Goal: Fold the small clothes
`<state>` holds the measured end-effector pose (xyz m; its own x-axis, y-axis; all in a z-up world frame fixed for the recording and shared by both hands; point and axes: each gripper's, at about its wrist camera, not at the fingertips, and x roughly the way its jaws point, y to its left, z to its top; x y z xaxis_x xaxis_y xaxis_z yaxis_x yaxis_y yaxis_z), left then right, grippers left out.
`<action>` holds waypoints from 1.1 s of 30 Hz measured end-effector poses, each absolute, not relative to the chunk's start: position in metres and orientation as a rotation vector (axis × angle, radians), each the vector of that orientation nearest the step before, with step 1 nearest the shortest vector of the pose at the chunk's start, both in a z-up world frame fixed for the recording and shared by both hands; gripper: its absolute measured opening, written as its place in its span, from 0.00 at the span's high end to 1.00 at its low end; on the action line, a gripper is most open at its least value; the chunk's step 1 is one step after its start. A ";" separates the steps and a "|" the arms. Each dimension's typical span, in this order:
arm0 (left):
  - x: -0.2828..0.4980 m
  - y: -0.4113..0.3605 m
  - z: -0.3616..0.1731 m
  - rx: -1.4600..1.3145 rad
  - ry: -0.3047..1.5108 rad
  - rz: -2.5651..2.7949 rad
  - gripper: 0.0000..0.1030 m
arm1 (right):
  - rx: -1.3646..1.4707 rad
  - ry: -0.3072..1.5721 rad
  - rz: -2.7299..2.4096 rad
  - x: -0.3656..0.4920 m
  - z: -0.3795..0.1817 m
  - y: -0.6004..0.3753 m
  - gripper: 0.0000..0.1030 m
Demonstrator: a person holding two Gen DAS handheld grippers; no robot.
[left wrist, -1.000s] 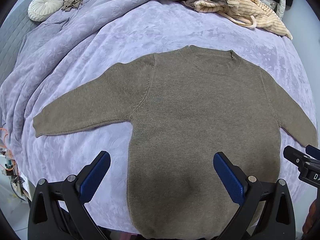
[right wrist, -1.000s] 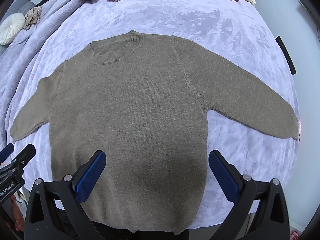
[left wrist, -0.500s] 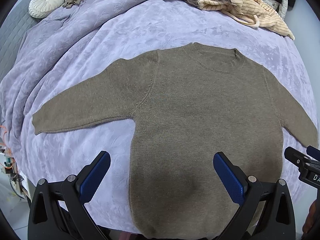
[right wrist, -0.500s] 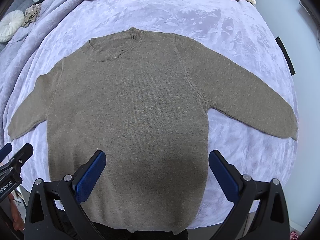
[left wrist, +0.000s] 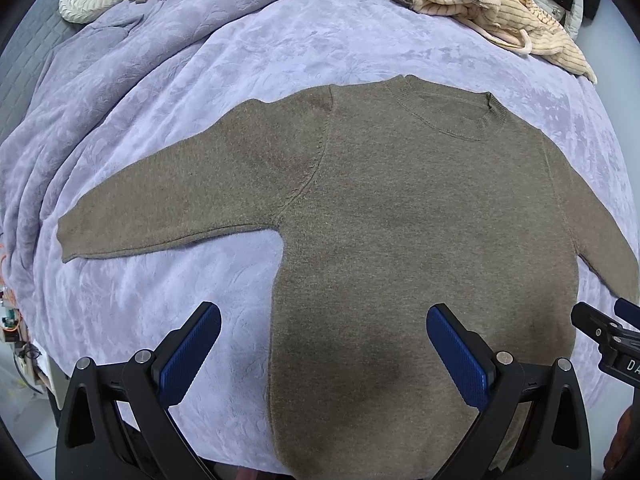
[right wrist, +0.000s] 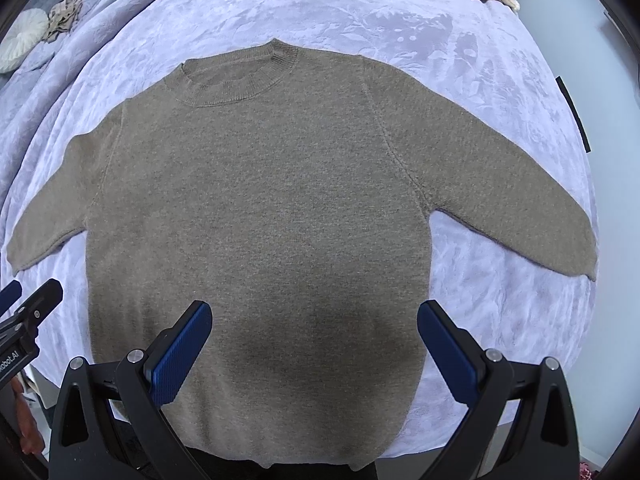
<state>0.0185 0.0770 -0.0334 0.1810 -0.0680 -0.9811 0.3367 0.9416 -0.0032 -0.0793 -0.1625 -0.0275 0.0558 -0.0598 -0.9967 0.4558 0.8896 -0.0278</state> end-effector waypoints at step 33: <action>0.136 0.387 -0.158 -0.493 1.267 0.220 0.74 | 0.146 1.554 -0.238 -0.048 -0.053 -0.066 0.01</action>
<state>0.1359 0.3873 -0.1579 0.2962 -0.1094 -0.9488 -0.4229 0.8757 -0.2330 -0.0483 -0.0657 -0.0532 0.0008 -0.0594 -0.9982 0.2427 0.9684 -0.0574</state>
